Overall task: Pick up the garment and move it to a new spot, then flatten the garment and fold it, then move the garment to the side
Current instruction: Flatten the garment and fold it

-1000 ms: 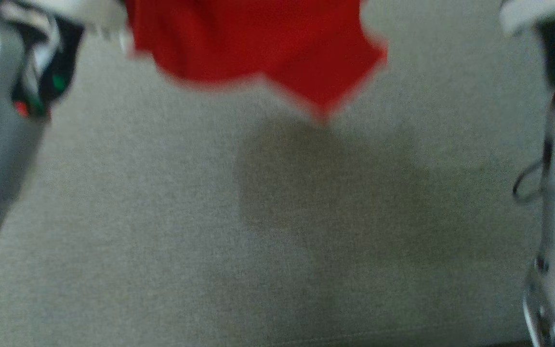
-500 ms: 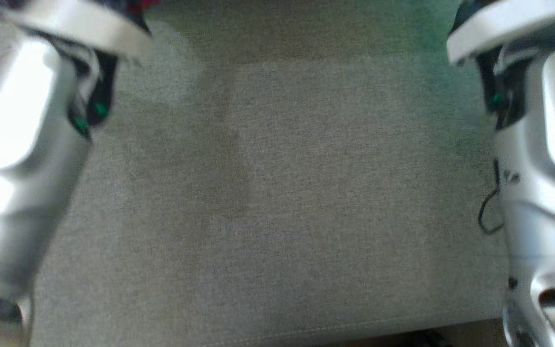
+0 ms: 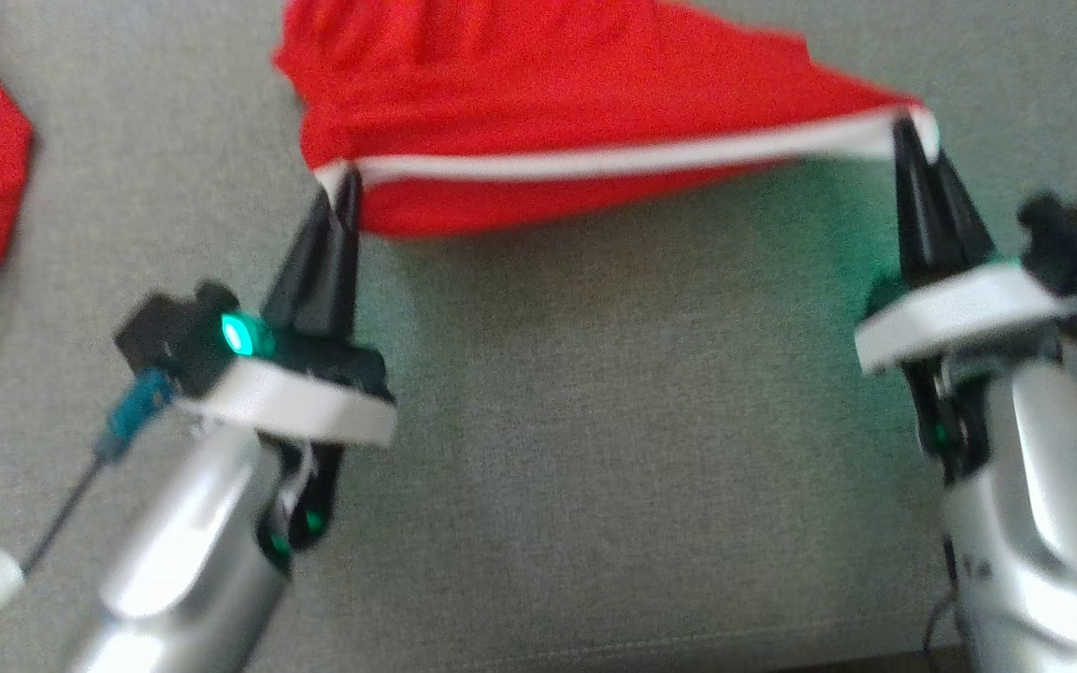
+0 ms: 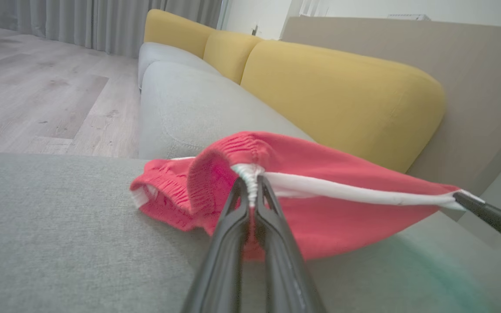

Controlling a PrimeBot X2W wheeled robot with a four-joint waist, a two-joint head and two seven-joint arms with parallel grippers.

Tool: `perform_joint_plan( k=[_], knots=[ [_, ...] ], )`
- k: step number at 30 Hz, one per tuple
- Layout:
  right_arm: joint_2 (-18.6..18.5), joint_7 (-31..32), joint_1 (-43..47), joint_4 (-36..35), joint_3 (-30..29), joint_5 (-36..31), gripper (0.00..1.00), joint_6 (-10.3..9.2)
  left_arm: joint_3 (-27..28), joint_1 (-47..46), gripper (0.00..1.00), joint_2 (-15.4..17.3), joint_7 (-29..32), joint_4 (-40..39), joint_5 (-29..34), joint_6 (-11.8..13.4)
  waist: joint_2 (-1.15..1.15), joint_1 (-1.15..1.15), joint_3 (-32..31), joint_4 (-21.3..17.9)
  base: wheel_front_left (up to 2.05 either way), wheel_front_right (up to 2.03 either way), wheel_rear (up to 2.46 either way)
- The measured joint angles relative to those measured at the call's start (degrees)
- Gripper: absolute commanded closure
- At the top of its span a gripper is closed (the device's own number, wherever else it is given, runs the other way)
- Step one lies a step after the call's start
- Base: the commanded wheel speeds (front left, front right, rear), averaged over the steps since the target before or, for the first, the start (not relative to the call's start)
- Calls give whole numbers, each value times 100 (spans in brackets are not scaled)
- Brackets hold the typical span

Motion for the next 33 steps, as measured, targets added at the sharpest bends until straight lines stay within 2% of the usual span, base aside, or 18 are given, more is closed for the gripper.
perform_joint_plan(
  k=[6, 9, 10, 15, 19, 22, 26, 33],
  knots=[
    [67, 379, 1548, -1056, -287, 134, 100, 0, 42, 1375, 100, -164, -15, -836, 100, 60, 0, -1, -647, -10, 0, 0, 0],
    [91, 689, 2343, -1649, -345, 212, 100, 0, 3, 2169, 100, -156, -14, -1185, 100, 190, 0, -1, -1021, -35, 0, 0, 0],
    [91, 689, 2343, -1649, -345, 212, 100, 0, 3, 2169, 100, -156, -14, -1185, 100, 190, 0, -1, -1021, -35, 0, 0, 0],
    [100, 1287, 3517, -2691, -613, 247, 100, 0, -243, 3198, 100, -73, 100, -1714, 77, 381, 0, -2, -1617, -59, 0, 0, 0],
    [111, 1699, 4013, -3172, -744, 256, 100, 0, -428, 3577, 100, -63, 287, -1846, -83, 478, 0, -1, -1900, 28, 0, 0, 0],
    [114, 1922, 3994, -3298, -769, 256, 100, 0, -545, 3602, 100, -102, 442, -1812, -149, 520, 1, -1, -1909, 181, 0, 0, 0],
    [114, 2256, 3714, -3200, -788, 188, 100, 0, -580, 3575, 100, -343, 648, -1624, -388, 527, 1, 1, -1750, 354, 0, 0, 0],
    [67, 2672, 2273, -2370, -780, -268, 100, 0, -517, 3004, 100, -803, 915, -1179, -831, 530, 0, 2, -1324, 691, 0, 0, 0]
  ],
)
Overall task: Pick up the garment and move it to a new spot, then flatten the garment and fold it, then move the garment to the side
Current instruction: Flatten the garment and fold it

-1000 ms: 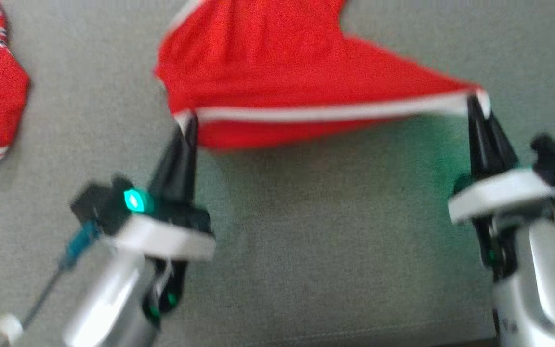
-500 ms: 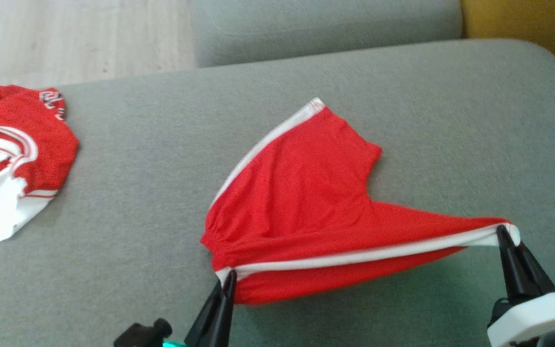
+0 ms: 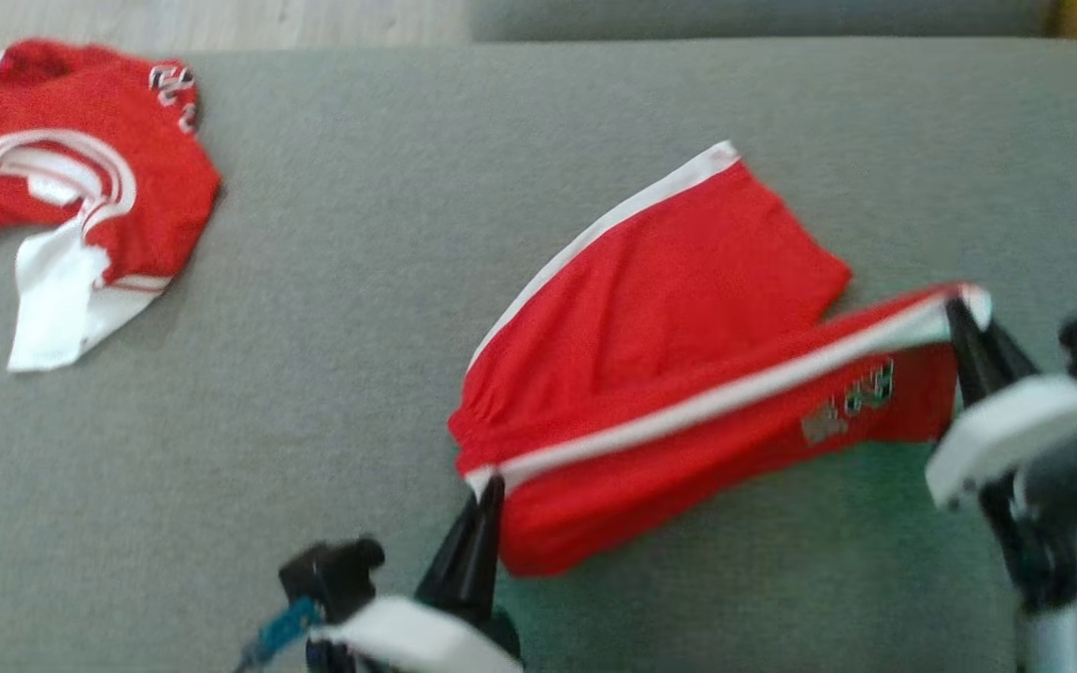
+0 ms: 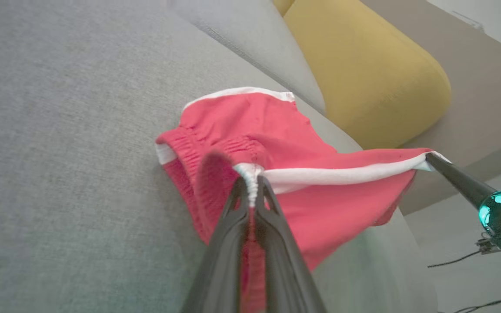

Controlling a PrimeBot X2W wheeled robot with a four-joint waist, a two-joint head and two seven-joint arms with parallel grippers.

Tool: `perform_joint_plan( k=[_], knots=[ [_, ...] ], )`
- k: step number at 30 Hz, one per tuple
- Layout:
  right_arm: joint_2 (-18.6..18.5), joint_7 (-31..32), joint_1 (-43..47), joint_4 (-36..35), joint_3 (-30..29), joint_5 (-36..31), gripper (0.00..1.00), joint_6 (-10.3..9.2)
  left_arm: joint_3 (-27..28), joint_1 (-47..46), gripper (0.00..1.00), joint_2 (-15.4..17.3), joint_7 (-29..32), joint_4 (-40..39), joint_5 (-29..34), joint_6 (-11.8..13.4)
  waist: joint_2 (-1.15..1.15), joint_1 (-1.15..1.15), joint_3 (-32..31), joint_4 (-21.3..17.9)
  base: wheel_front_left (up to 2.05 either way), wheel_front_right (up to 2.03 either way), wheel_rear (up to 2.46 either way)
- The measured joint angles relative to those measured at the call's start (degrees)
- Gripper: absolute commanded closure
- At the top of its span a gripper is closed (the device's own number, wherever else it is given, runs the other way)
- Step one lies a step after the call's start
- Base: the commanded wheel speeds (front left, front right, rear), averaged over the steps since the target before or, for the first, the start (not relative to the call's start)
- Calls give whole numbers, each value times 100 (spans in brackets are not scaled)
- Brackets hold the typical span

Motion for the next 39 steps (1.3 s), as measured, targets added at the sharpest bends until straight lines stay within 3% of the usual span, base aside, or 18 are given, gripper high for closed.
perform_joint_plan(
  k=[10, 19, 20, 21, 22, 24, 26, 27, 34, 39],
  knots=[
    [-565, 580, -2566, 2059, 501, -90, 100, 0, 321, -1568, 100, -515, 264, 990, -324, 92, 0, 1, 755, 587, 0, 0, 0],
    [-694, 519, -3838, 3595, 655, -123, 100, 0, 257, -2364, 100, -676, 255, 1649, -593, 132, 0, 0, 1199, 985, 0, 0, 0],
    [-697, 452, -3914, 3730, 665, -146, 90, 0, 210, -2404, 100, -677, 249, 1685, -635, 146, 0, 0, 1225, 1017, 0, 0, 0],
    [-697, 363, -3983, 3852, 681, -145, 58, 0, 158, -2434, 100, -678, 221, 1716, -672, 151, 0, 0, 1244, 1043, 0, 0, 0],
    [-697, 266, -4051, 3961, 724, -142, 0, 0, 138, -2442, 100, -683, 190, 1742, -706, 175, 0, 0, 1258, 1064, 0, 0, 0],
    [-695, -8, -4173, 4124, 803, -115, 0, 0, 98, -2442, 100, -688, 114, 1789, -761, 210, 0, -1, 1275, 1086, 0, 0, 0],
    [-700, -210, -4293, 4291, 849, -80, 0, 0, 38, -2442, 51, -686, 35, 1808, -813, 252, 0, -1, 1269, 1086, 0, 0, 0],
    [-703, -326, -4331, 4354, 864, -64, 0, 0, -12, -2442, 0, -686, -10, 1809, -817, 281, 0, -1, 1262, 1084, 0, 0, 0],
    [-768, -784, -4412, 4765, 1010, 59, 0, 0, -88, -2426, 0, -655, -248, 1740, -727, 343, 0, -1, 1149, 1041, 0, 0, 0],
    [-918, -1018, -4398, 4954, 1148, 244, 0, 0, -99, -2329, 0, -344, -447, 1426, -475, 474, 0, -1, 938, 1003, 0, 0, 0]
  ],
)
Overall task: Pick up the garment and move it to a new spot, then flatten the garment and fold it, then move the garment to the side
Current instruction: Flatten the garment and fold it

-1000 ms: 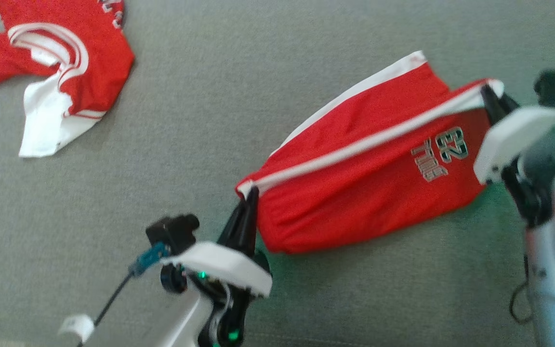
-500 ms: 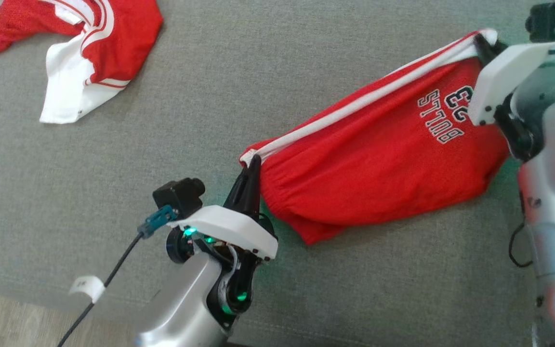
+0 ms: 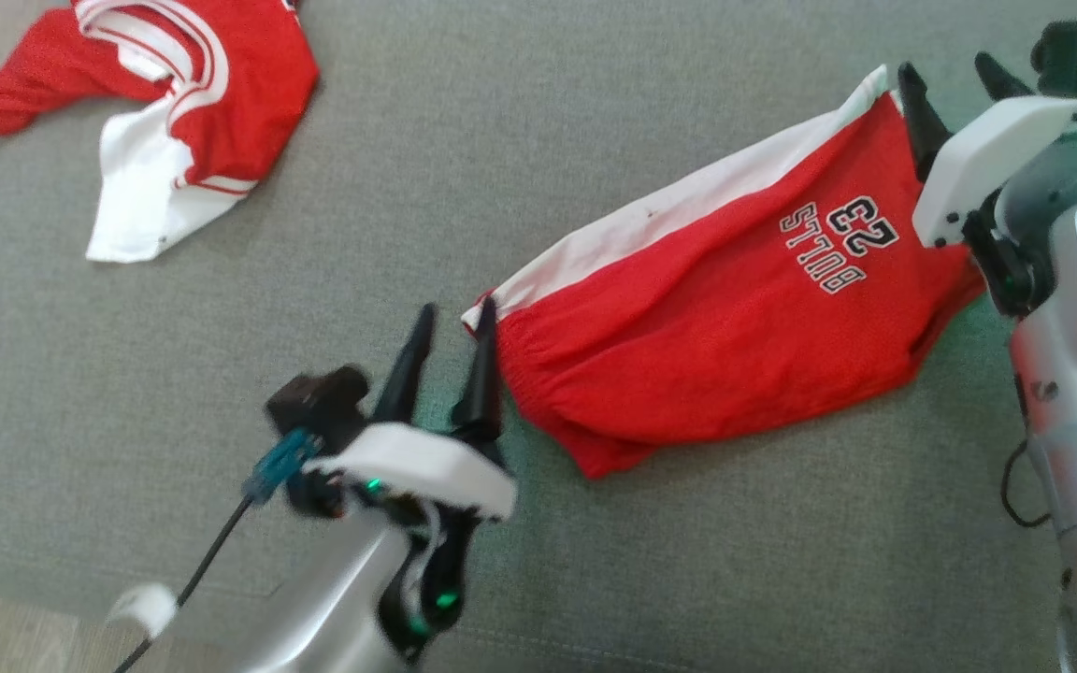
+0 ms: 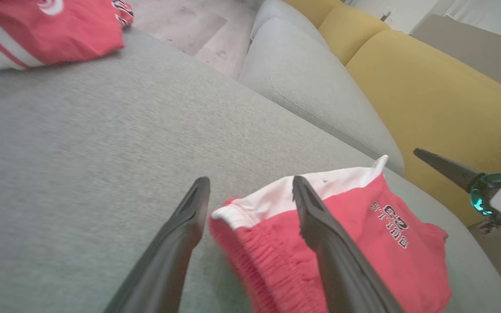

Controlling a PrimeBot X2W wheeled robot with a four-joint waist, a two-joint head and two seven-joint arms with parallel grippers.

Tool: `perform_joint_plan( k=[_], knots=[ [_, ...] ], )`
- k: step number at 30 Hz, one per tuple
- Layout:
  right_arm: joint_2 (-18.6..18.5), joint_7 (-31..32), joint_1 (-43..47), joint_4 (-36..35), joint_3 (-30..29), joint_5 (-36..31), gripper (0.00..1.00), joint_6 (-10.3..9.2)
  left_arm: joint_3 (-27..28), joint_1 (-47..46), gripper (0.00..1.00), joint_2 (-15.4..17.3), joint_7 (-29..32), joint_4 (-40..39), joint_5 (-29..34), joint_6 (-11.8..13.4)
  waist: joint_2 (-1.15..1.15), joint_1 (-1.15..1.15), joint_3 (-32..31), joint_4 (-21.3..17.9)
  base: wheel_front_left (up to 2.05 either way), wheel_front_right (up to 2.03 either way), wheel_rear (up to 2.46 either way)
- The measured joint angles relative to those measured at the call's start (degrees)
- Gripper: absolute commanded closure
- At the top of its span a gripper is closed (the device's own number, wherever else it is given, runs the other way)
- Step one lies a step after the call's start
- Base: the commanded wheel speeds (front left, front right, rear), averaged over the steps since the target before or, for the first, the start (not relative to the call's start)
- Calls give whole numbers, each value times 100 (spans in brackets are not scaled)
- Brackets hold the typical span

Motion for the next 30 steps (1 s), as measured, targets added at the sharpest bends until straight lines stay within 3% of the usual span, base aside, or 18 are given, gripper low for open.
perform_joint_plan(
  k=[6, 14, 23, 24, 26, 30],
  knots=[
    [-218, -8, 208, 205, 159, 250, 0, 0, 68, 492, 0, 587, -193, -438, 337, 286, 0, -1, -371, -2, 0, 0, 0],
    [-667, 693, 744, 404, 389, 655, 0, 0, 331, 792, 0, 1179, -205, -1315, 499, 760, 0, -1, -543, 172, 0, 0, 0],
    [-851, 1384, 1038, 330, 391, 1155, 0, 0, 568, 1161, 0, 1486, -205, -1716, 541, 1038, 0, 0, -477, 329, 0, 0, 0],
    [-857, 1447, 1054, 290, 400, 1204, 11, 0, 609, 1190, 0, 1504, -205, -1742, 541, 1053, 0, 0, -482, 333, 0, 0, 0],
    [-859, 1553, 1091, 210, 442, 1301, 48, 0, 625, 1238, 0, 1529, -207, -1781, 541, 1090, 0, 0, -495, 329, 0, 0, 0],
    [-834, 1671, 1195, 114, 460, 1496, 87, 0, 624, 1253, 0, 1560, -207, -1823, 541, 1135, 0, 0, -532, 289, 0, 0, 0]
  ],
)
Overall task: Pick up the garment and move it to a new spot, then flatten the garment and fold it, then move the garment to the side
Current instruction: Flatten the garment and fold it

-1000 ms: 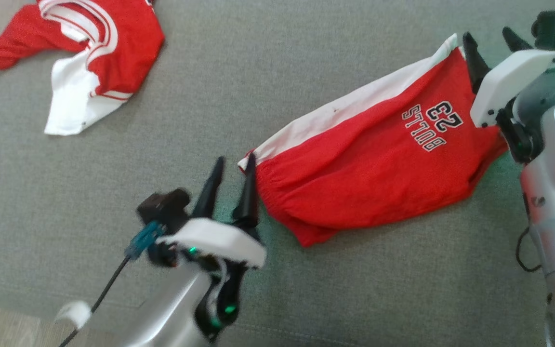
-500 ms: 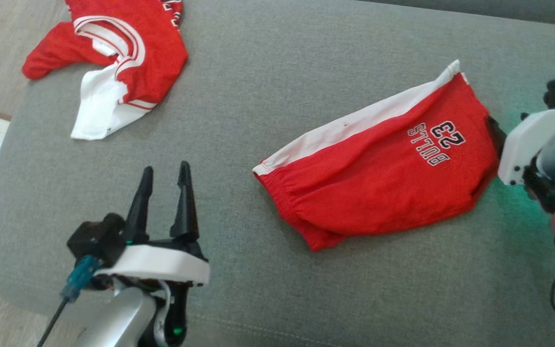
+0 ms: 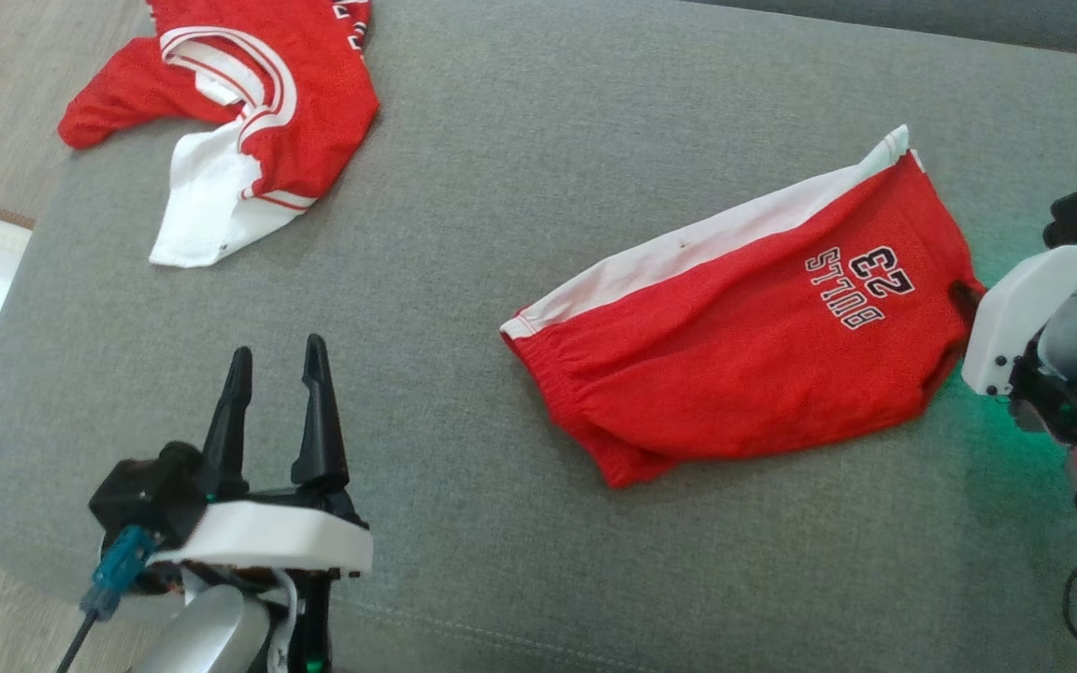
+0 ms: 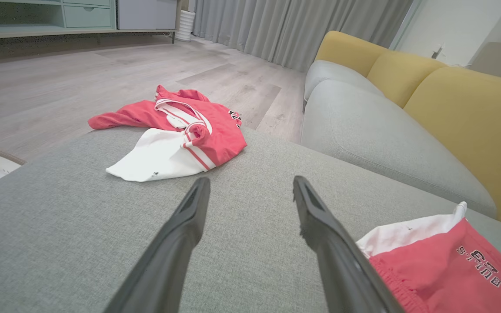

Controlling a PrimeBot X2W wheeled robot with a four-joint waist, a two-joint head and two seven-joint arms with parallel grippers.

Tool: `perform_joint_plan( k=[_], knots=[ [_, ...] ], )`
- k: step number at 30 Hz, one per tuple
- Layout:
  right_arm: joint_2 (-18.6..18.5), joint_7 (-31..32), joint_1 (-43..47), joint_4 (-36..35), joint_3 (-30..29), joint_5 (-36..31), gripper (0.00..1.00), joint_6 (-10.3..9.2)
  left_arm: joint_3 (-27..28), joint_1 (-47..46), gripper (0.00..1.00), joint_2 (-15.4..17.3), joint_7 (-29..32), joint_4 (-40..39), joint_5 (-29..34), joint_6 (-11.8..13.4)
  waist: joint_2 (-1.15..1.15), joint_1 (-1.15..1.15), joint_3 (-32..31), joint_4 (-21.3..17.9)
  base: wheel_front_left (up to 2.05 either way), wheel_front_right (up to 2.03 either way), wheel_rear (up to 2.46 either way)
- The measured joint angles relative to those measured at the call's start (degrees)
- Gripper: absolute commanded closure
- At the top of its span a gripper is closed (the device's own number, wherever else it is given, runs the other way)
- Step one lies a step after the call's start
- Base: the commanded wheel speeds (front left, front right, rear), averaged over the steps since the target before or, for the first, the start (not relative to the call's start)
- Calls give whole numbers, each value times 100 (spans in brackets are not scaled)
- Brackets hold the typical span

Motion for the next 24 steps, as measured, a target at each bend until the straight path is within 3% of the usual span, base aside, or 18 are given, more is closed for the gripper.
perform_joint_plan(
  k=[1, 11, 24],
  knots=[
    [16, -4, 24, -9, -10, 10, 100, 0, -3, 12, 0, 24, 0, -3, 8, 0, 0, 0, -8, -18, 0, 0, 0],
    [461, -759, 415, 16, -641, -43, 100, 0, -200, 76, 0, 96, 12, 49, 151, -9, 0, 0, -282, -380, 0, 0, 0],
    [1270, -1036, 1864, -1077, -1524, -543, 100, 0, -242, 448, 0, 186, 27, 168, 220, 104, 0, 0, -711, -1402, 0, 0, 0]
  ],
)
